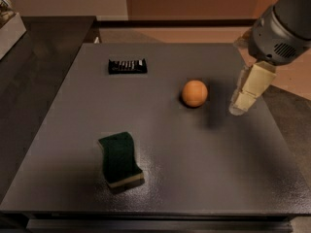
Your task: Move orange near sponge
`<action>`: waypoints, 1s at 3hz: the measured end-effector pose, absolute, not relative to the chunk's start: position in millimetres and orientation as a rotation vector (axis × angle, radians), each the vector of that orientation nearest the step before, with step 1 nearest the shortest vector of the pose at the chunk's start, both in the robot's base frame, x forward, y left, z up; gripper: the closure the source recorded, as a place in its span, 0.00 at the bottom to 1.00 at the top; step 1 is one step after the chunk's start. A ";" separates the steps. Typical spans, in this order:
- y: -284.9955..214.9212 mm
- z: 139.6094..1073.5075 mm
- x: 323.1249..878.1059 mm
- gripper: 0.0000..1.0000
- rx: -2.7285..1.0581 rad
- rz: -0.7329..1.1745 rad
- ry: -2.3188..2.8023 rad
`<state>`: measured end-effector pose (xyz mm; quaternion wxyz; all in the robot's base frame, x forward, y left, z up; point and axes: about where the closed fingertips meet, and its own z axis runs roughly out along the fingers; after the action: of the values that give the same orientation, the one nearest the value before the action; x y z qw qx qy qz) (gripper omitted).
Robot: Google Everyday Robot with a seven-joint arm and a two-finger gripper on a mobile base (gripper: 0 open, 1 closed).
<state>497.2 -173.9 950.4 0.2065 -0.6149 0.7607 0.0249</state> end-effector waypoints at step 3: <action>-109.1 899.8 549.2 0.00 -1.768 0.226 2.051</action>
Offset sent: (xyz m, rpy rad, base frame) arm 0.0644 0.0726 -0.0581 0.0981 0.0655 0.0921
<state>549.2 -109.1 899.8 0.2107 -0.6361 0.7378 0.0814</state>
